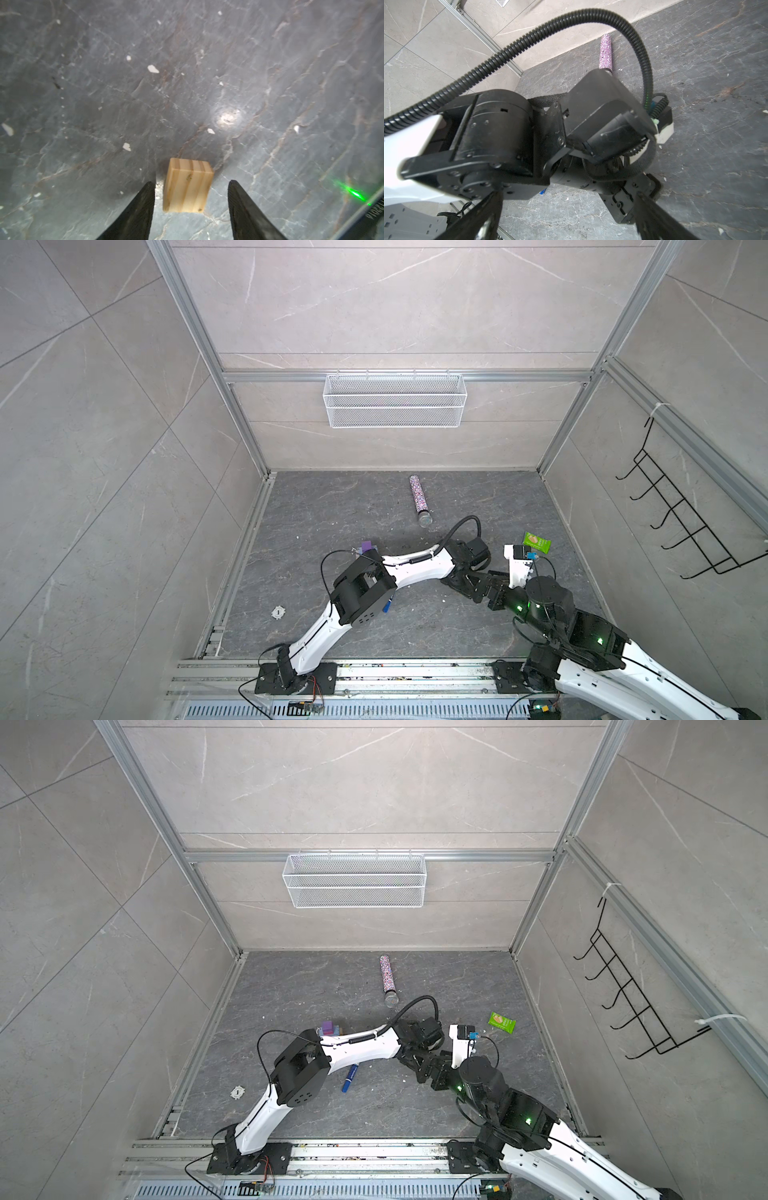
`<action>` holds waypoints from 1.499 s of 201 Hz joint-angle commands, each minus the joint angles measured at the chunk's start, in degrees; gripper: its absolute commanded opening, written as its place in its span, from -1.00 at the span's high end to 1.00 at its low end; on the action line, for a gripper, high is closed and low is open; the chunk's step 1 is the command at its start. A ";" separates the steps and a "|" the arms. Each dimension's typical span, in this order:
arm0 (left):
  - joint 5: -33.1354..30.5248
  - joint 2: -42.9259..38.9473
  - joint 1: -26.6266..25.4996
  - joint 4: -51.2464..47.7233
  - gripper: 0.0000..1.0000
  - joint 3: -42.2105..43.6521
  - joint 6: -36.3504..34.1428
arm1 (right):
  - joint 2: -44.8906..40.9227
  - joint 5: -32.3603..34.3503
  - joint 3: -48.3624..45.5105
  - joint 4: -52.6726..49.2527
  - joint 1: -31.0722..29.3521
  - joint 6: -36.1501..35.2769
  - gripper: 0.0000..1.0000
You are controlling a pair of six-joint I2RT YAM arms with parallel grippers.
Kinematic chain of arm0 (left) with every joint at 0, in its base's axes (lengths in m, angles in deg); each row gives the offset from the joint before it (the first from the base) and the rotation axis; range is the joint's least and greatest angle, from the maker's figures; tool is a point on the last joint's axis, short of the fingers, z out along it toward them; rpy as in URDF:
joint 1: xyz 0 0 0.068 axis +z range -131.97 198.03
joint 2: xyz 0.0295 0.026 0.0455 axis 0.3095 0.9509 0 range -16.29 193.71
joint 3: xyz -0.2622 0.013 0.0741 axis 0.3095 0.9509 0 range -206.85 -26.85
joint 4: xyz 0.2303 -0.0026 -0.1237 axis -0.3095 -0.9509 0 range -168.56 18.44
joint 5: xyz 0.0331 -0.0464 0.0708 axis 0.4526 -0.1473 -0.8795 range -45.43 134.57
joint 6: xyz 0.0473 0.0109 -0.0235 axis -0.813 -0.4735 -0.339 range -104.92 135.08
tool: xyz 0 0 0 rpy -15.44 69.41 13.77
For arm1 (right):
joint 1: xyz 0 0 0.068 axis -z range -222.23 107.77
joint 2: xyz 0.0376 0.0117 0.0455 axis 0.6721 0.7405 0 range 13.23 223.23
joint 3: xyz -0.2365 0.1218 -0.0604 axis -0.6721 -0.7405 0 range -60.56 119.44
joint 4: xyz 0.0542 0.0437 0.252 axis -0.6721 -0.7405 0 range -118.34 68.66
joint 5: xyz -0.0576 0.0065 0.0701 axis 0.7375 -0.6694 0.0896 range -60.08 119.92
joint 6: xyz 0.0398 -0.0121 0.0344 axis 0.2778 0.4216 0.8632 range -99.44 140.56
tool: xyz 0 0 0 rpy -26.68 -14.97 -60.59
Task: Build the wood block tower
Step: 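Lower the left gripper around the plain wooden cube and close it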
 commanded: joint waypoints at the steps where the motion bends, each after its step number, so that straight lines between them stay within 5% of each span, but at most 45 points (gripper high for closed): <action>1: -2.11 0.93 -0.02 -1.74 -0.14 -1.69 -1.31 | -0.79 0.31 0.95 -0.71 -0.08 -1.00 -0.98; 80: -5.60 1.21 -0.09 -4.16 0.29 -1.34 1.42 | 0.09 0.62 0.96 -0.12 -0.09 -1.10 -0.98; 138: -7.46 -3.40 1.86 -5.98 0.37 5.34 10.40 | 1.03 0.67 0.90 0.84 -0.14 -1.10 -0.98; 239: -8.41 -13.49 5.85 -2.97 0.37 22.32 18.19 | 6.39 -0.97 0.14 3.77 -0.12 -0.97 -0.99; 301: -8.50 -13.01 5.87 -3.21 0.05 22.22 17.85 | 6.93 -1.20 -0.46 4.24 -0.09 -0.57 -0.98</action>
